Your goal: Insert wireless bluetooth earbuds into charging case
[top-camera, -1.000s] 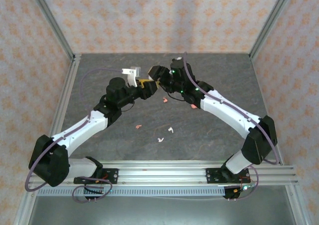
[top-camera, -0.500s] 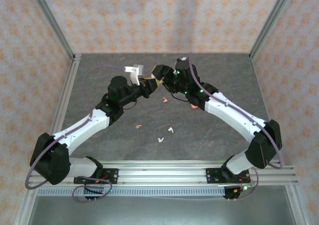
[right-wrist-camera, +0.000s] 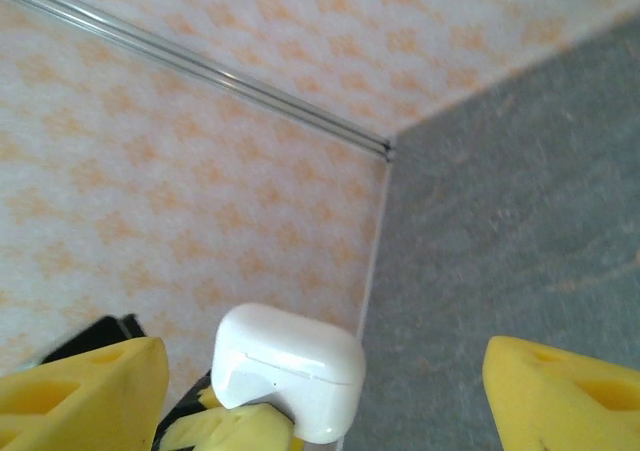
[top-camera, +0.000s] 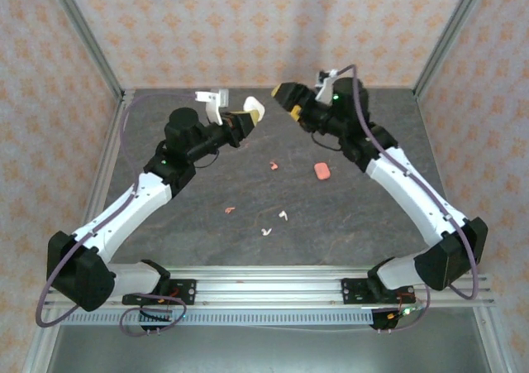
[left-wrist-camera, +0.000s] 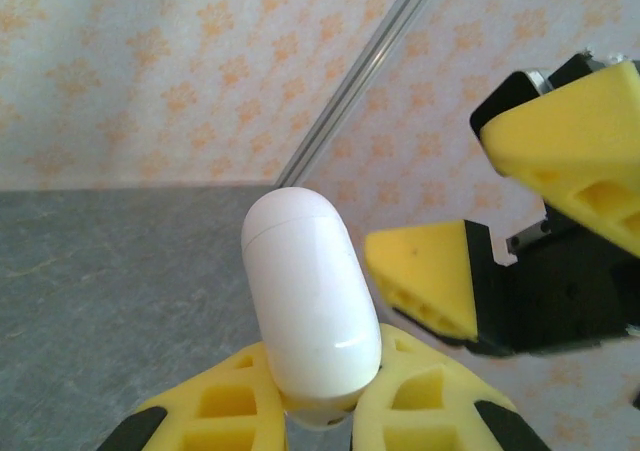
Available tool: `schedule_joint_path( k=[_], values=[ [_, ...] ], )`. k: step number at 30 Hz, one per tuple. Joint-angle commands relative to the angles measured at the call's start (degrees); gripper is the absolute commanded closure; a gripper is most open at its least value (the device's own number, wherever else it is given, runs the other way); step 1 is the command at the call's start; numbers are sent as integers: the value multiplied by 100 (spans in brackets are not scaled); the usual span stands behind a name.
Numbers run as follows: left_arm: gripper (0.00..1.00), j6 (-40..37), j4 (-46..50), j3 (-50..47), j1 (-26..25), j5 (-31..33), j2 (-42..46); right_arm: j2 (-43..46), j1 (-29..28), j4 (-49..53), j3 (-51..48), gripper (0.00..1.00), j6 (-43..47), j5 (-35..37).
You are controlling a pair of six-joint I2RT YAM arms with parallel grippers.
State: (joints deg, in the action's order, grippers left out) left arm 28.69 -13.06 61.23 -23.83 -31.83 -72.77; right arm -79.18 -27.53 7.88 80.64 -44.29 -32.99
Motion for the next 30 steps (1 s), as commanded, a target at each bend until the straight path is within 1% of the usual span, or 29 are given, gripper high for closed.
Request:
schedule_joint_path(
  k=[1,5,8,10,12,16,18,24,26,30],
  values=[
    [100,674,-280,308,225,-732,-23,209,218,-596,-20,18,-24,-1045],
    [100,1507,-874,614,222,-1268,-308,45,304,-2052,-371,16,-830,-1654],
    [100,1887,-1081,821,221,-1477,-459,-195,309,-3145,-495,16,-1467,-1882],
    [100,1999,-1043,943,217,-1513,-517,-315,307,-3606,-556,18,-1701,-1864],
    [100,2075,-996,1063,221,-1559,-571,-344,309,-3706,-614,19,-1635,-1748],
    [100,2220,-1014,1110,221,-1590,-562,-251,300,-3484,-707,23,-1265,-1432],
    [100,2263,-1039,1102,215,-1561,-531,-265,287,-3514,-728,25,-1265,-1433],
    [100,2320,-1032,1086,195,-1414,-502,-299,126,-4004,-856,26,-1436,-1593],
    [100,2367,-1065,1066,191,-1379,-503,-318,58,-4005,-868,29,-1360,-1655],
    [100,2366,-1085,1025,169,-1378,-457,-369,19,-4118,-992,42,-1401,-1569]
  ],
)
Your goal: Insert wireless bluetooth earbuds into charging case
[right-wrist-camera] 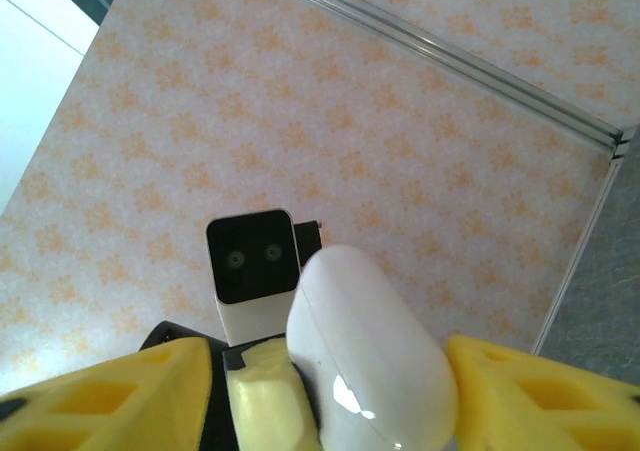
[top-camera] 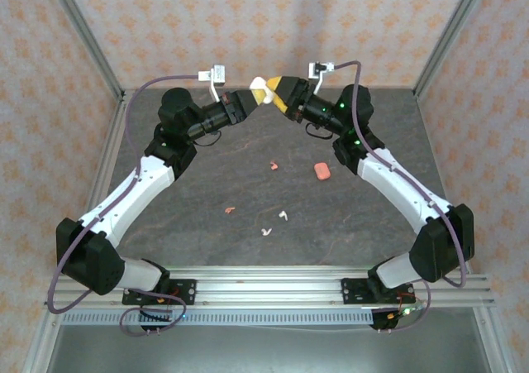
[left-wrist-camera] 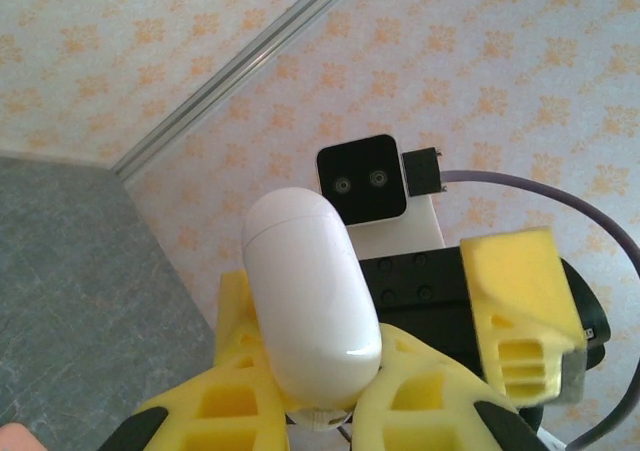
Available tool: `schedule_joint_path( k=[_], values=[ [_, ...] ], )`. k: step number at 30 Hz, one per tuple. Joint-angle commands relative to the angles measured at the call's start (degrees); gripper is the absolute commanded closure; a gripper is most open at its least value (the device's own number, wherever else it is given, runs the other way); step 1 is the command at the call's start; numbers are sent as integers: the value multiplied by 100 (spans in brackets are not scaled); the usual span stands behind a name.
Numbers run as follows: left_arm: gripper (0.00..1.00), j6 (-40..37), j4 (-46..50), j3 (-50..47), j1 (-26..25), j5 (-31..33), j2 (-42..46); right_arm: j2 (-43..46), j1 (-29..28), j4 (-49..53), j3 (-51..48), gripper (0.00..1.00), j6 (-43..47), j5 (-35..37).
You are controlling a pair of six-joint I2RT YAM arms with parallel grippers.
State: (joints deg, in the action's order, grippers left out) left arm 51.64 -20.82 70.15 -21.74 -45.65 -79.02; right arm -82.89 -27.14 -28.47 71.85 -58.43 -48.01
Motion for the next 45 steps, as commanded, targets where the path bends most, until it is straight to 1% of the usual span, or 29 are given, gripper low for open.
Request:
schedule_joint_path(
  k=[1,6,9,11,13,14,17,19,21,24,25,28,29,31,33,35,36,37,39,42,45],
  values=[
    [100,43,-302,125,-57,3,180,1,-20,-583,-162,46,-22,-23],
    [100,25,-278,78,-94,-14,257,-234,-24,-1165,-147,64,-392,-95],
    [100,-155,12,128,-94,-7,303,-426,-20,-1745,-152,75,-800,-169],
    [100,-355,315,179,-92,36,317,-519,-20,-2012,-181,84,-992,-146],
    [99,-489,509,199,-93,47,330,-569,-20,-2054,-189,98,-1000,-156],
    [94,-556,625,225,-90,77,334,-568,-20,-2013,-199,100,-946,-162],
    [62,-959,1339,386,-81,216,374,-442,-12,-1493,-214,100,-464,-126],
    [43,-1438,2217,649,-85,477,413,-266,15,-679,-160,100,185,-89],
    [31,-1836,2936,847,-85,759,475,-32,43,362,-50,100,997,63],
    [15,-2438,3826,1024,-85,1265,632,292,70,2127,209,100,2360,636],
    [12,-2620,4014,999,-90,1436,687,377,77,2629,286,100,2770,841],
    [11,-3004,4473,739,-94,2087,879,542,67,3643,433,100,3671,1288],
    [11,-3170,4545,601,-93,2168,941,588,65,3851,442,100,3875,1343],
    [11,-3769,4609,293,-92,1935,1053,685,57,4185,380,100,4312,1335],
    [13,-4309,4567,-62,-94,1418,1166,796,37,4424,245,100,4657,1369],
    [15,-4513,4226,-455,-86,802,1239,878,42,4589,128,100,4834,1428],
    [16,-4514,3826,-739,-77,313,1272,918,36,4598,48,100,4918,1351],
    [18,-4423,3438,-984,-76,-33,1292,964,41,4561,-32,100,4957,1237],
    [21,-3953,2390,-1407,-68,-591,1257,1061,26,4315,-239,100,4981,907],
    [24,-3296,1384,-1586,-61,-925,1049,1203,7,3878,-522,100,4845,548],
    [26,-3024,916,-1598,-66,-898,957,1290,6,3602,-684,100,4737,429]
  ],
)
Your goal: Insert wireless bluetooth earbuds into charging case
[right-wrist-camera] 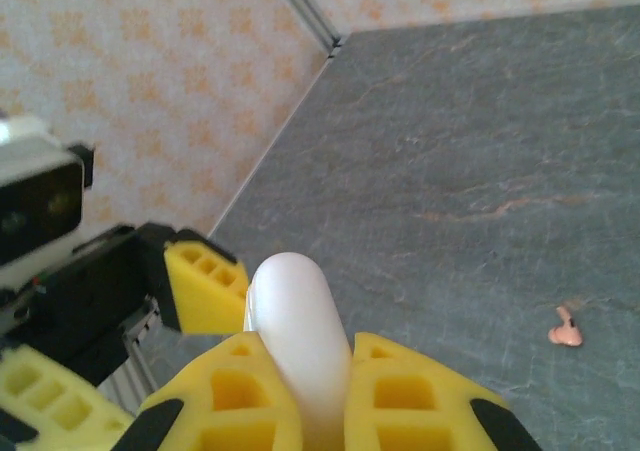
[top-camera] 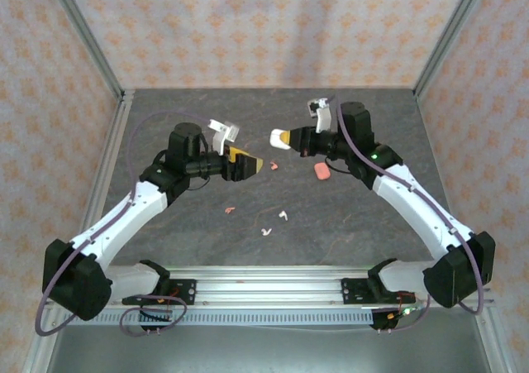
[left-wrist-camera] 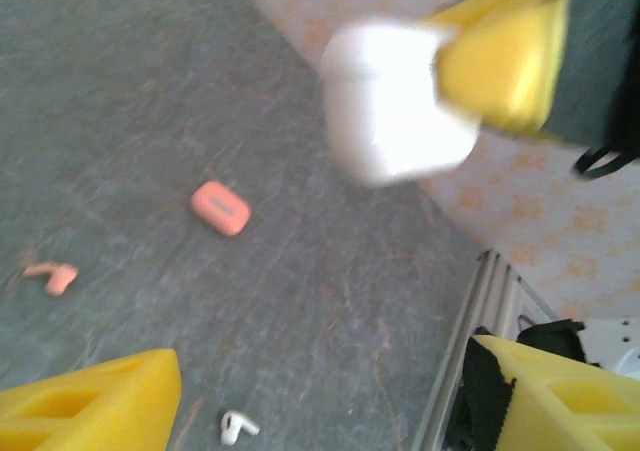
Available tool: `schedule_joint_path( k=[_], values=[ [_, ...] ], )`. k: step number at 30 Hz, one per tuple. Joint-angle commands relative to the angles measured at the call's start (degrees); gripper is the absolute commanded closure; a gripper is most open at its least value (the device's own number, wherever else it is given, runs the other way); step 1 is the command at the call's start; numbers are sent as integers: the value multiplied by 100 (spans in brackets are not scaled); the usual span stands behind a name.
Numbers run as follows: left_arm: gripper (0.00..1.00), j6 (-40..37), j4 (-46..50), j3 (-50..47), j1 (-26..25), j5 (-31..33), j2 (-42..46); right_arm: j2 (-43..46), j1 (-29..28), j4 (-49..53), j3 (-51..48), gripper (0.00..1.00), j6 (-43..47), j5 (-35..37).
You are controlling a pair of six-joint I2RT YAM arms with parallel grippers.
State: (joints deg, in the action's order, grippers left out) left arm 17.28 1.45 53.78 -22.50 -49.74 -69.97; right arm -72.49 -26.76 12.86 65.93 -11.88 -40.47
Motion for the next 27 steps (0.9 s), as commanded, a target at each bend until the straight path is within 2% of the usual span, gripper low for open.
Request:
schedule_joint_path(
  k=[1,4,6,9,15,21,27],
  values=[
    [26,513,-1456,28,18,-468,39,260,-36,-613,-127,100,38,-358],
    [30,1161,-2175,-68,26,-523,-118,287,-31,-1027,-240,100,-184,-489],
    [38,1795,-2677,-114,27,-648,-300,271,-31,-1320,-297,100,-393,-641],
    [41,2309,-3204,-264,27,-605,-395,218,-44,-1466,-275,100,-534,-807],
    [40,2482,-3022,-278,48,-538,-382,213,-46,-1557,-265,100,-625,-969],
    [40,2940,-3489,-303,62,-675,-494,196,-92,-1628,-226,100,-686,-1062],
    [49,2724,-3166,-126,20,-824,-550,157,-113,-1556,-164,100,-641,-1076]
  ],
)
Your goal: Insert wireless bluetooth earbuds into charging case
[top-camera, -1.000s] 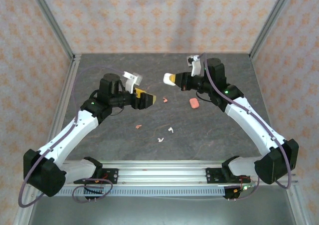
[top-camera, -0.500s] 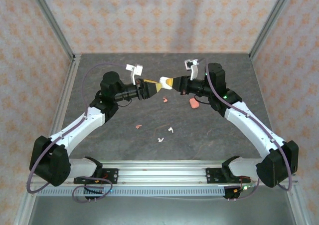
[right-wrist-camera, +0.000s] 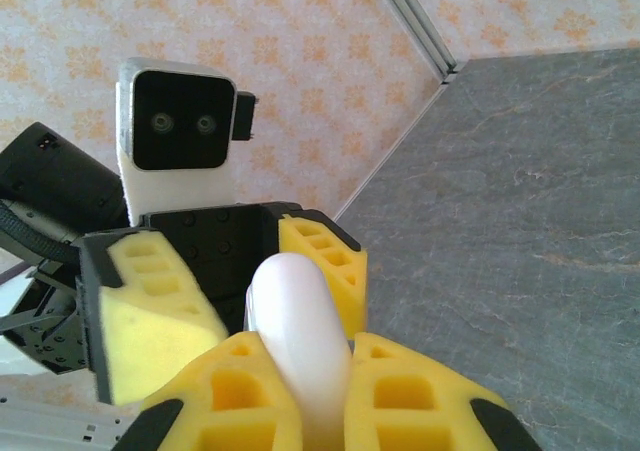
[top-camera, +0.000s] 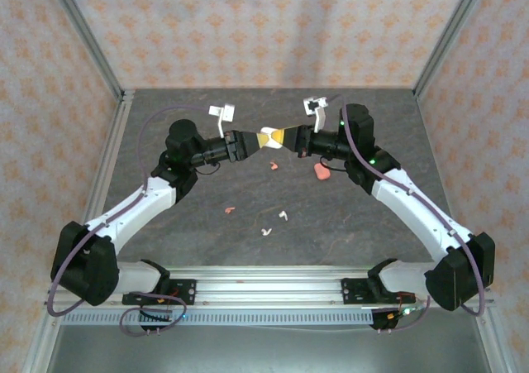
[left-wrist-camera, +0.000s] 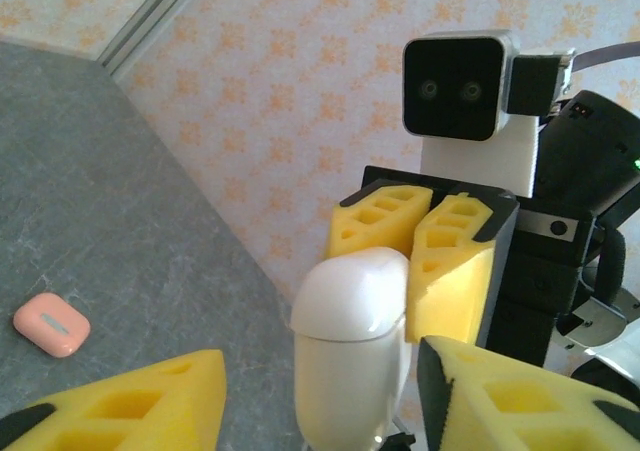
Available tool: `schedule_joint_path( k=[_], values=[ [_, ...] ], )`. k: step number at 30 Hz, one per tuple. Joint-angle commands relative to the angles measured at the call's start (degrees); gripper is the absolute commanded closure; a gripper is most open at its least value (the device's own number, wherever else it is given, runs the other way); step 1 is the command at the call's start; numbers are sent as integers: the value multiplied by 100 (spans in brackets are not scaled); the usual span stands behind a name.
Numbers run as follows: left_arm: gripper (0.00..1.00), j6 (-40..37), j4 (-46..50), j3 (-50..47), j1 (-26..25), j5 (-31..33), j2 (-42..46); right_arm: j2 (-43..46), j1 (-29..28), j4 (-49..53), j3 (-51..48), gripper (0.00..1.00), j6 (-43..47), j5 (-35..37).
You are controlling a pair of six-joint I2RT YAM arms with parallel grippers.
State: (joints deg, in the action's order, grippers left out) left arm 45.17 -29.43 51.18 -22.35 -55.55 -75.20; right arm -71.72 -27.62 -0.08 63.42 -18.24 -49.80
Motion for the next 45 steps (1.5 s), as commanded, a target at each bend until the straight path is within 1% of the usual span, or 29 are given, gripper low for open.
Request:
schedule_joint_path(
  k=[1,3,6,11,13,16,17,18,20,25,29,32,35,39,41,43,45],
  values=[
    [51,-185,118,193,3,-278,-8,68,-28,-255,100,100,6,-133],
    [57,-356,387,277,9,-329,29,40,-24,-252,132,100,6,-135],
    [66,-386,466,340,4,-377,32,18,-25,-254,158,100,16,-135],
    [77,-493,617,354,6,-398,86,-30,-28,-247,201,100,-10,-119],
    [85,-642,778,366,7,-413,125,-43,-25,-223,218,100,-12,-76],
    [98,-1181,1323,430,3,-371,222,-42,-25,-186,224,86,27,12],
    [100,-1500,1601,474,11,-345,275,-57,-25,-117,238,80,76,35],
    [100,-1825,1870,517,4,-334,326,-60,-25,-11,270,76,154,61],
    [100,-2187,2166,563,9,-355,420,-85,-27,243,355,71,321,108],
    [100,-2668,2175,369,8,-429,692,-209,-30,752,564,67,598,84],
    [100,-2997,2179,134,9,-355,941,-276,-25,971,626,66,720,211],
    [100,-3088,2139,-33,5,-199,1067,-359,-28,1088,709,63,712,196],
    [100,-3322,2264,-206,6,190,1190,-361,-29,1070,764,60,593,83],
    [100,-3814,2549,-482,7,1057,1377,-256,-41,1329,932,58,394,124],
    [100,-4066,2448,-720,11,1311,1489,-191,-67,1817,1076,58,416,429],
    [100,-4184,2406,-912,16,1604,1605,-144,-99,2417,1174,58,502,940],
    [100,-4259,2693,-961,11,2205,1694,-90,-189,2996,1170,58,597,1647]
  ],
)
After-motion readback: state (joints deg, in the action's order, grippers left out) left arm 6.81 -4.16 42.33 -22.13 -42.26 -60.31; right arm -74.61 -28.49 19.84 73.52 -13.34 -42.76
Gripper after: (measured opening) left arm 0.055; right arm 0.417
